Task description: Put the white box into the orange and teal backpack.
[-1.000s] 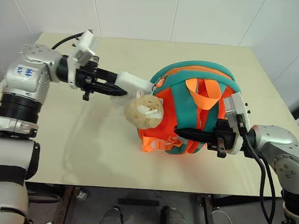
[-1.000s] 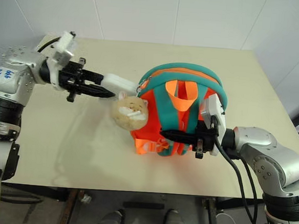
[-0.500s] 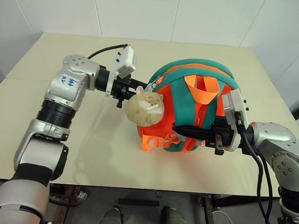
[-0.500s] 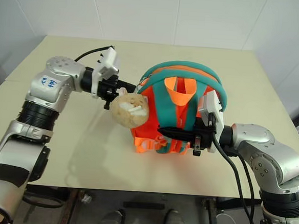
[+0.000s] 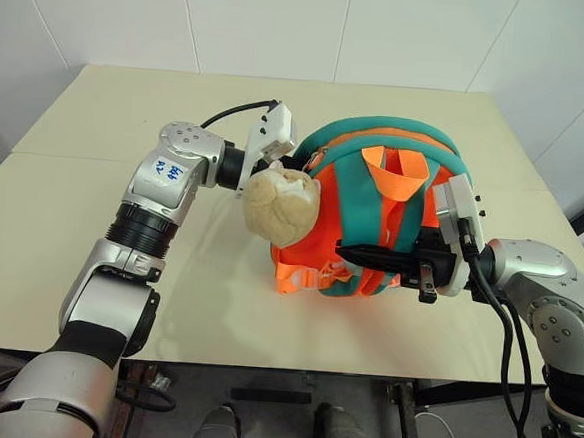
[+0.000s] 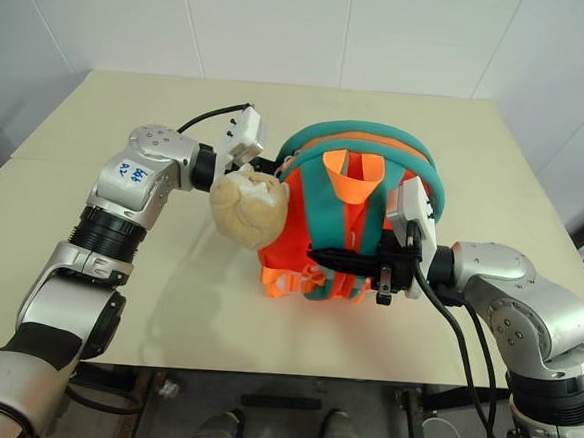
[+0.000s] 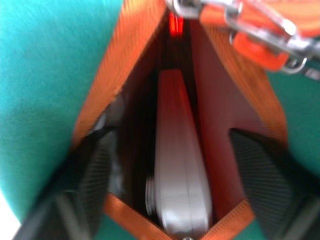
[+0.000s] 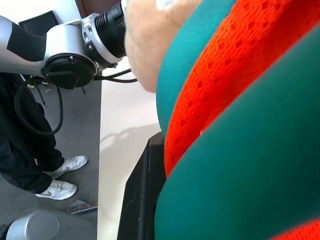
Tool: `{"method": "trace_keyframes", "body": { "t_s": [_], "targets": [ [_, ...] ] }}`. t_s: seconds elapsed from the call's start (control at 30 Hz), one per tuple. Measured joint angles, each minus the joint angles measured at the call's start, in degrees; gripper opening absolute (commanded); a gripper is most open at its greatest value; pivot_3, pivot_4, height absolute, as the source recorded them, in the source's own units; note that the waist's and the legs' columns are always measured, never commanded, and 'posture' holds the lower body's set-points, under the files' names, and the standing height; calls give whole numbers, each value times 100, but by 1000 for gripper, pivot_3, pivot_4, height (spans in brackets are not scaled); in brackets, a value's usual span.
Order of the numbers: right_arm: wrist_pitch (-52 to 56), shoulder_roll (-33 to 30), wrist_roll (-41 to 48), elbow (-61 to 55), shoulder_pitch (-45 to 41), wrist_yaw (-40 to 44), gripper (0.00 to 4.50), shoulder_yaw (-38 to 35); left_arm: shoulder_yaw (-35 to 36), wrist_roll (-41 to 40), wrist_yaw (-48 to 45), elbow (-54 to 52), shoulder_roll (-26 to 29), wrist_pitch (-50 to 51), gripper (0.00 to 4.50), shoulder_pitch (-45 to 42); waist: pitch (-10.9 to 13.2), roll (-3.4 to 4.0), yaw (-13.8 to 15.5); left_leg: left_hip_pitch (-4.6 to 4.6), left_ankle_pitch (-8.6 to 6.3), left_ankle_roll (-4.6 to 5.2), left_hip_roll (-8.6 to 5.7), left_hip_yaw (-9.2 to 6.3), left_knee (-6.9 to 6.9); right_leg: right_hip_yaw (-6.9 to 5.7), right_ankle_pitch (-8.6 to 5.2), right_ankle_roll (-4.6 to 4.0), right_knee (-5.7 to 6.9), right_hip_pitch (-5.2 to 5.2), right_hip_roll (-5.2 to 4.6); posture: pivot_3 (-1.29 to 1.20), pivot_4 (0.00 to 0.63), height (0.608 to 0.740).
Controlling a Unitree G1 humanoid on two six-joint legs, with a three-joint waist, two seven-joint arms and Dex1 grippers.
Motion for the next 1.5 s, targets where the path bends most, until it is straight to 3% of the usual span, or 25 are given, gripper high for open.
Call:
{"method": "trace_keyframes", "body": {
  "t_s": [0.17,0.27,0.43,0.7,0.8,0.97,1.07,1.37,1.5],
  "targets": [
    [0,-1,2,-12,106,-4,0,-8,376,-253,-543,-377,862,216,4474,70,0,2,2,2,0,0,1,0,-9,1,-2,-3,0,-2,1,0,150,740],
    [0,-7,2,-47,144,-6,0,-31,454,-429,-955,-825,1527,622,4474,531,0,2,-5,2,-1,1,1,0,-11,3,-3,-4,-2,-2,1,0,150,740],
    [-1,-8,-1,-54,165,-8,0,-51,742,-841,-979,-1674,2017,1422,4474,1276,1,1,20,-1,-2,2,1,-3,-8,3,-3,-4,-3,1,2,0,150,740],
    [-11,5,-49,-5,172,-8,0,-47,1525,-2031,-232,-3243,2035,2928,4474,1761,1,1,7,3,-2,3,2,-6,-7,3,-4,-6,4,1,3,0,150,740],
    [-17,59,-91,24,110,-7,0,-17,1645,-2243,292,-3430,1549,3023,4474,1761,0,1,20,6,-1,4,1,-7,3,3,-3,-5,7,7,5,0,150,740],
    [-23,134,-123,47,78,-7,0,42,1493,-2373,691,-3443,1206,3120,4474,1762,0,2,2,6,-1,3,2,-5,12,7,-3,-6,5,8,8,0,150,740],
    [-34,153,-164,51,70,-9,0,77,1345,-2385,799,-3442,1096,3103,3900,1762,0,2,5,6,-1,3,2,-5,12,7,-3,-6,4,7,8,0,150,740],
    [-79,206,-150,-9,144,-138,0,62,1297,-2396,845,-3338,1161,3074,1189,1636,0,1,10,5,-1,3,2,-5,12,7,-4,-7,0,8,9,0,150,740],
    [-239,352,-50,-37,275,-147,0,-83,1314,-2416,868,-3117,1267,3133,455,1414,0,1,10,4,-1,3,2,-5,12,7,-3,-6,-1,8,8,0,150,740]
  ]
}}
